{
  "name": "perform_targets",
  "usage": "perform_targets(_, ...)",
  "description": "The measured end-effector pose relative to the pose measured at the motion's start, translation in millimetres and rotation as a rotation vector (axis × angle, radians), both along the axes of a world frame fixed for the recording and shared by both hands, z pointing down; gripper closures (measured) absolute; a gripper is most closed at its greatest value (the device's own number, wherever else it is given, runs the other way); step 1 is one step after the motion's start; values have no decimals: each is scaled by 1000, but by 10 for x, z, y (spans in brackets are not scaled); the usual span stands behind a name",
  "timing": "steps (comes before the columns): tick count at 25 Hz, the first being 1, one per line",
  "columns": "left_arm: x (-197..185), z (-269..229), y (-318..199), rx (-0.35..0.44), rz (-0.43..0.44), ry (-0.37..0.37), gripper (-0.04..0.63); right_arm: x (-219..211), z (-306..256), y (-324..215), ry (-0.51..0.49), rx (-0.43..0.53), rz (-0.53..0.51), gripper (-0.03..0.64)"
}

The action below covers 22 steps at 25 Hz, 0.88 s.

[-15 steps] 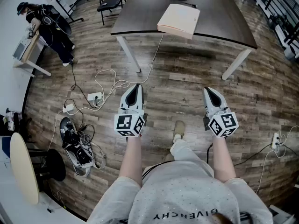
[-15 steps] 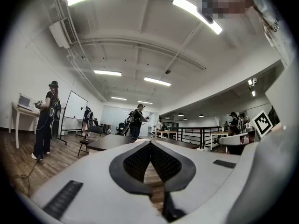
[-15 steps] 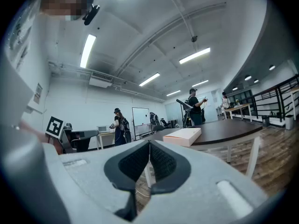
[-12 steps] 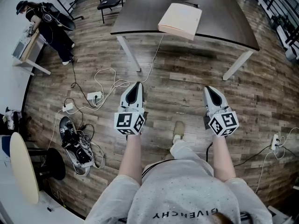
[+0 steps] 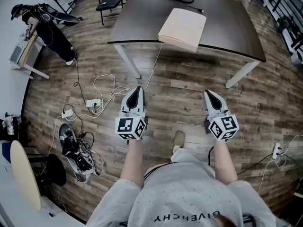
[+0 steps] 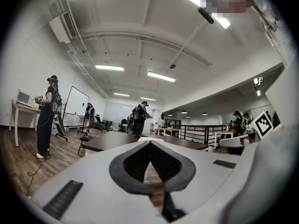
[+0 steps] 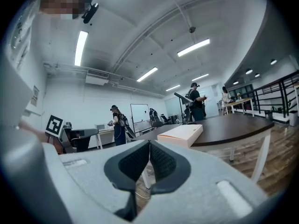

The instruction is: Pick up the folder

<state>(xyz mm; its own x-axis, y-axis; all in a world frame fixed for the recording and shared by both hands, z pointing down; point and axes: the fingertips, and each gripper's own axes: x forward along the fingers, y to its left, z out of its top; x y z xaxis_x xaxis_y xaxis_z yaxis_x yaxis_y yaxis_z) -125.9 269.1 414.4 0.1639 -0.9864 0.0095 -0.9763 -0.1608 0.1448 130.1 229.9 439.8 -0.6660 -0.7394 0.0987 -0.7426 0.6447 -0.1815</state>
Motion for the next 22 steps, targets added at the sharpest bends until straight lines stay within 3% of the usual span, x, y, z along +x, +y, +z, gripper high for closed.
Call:
perform_targets(10,58,77,-683,-11,-29,15,597,58,32,-769,-22,-5,-44,611)
perform_targets(18,167,111,-1095,-16,-10,29,597,103,45,-1123,-25,1,-51,532)
perform_targets(22,208,75,-1143,-10,1,17,597,139,76,-1199,-53,-18,-44,525)
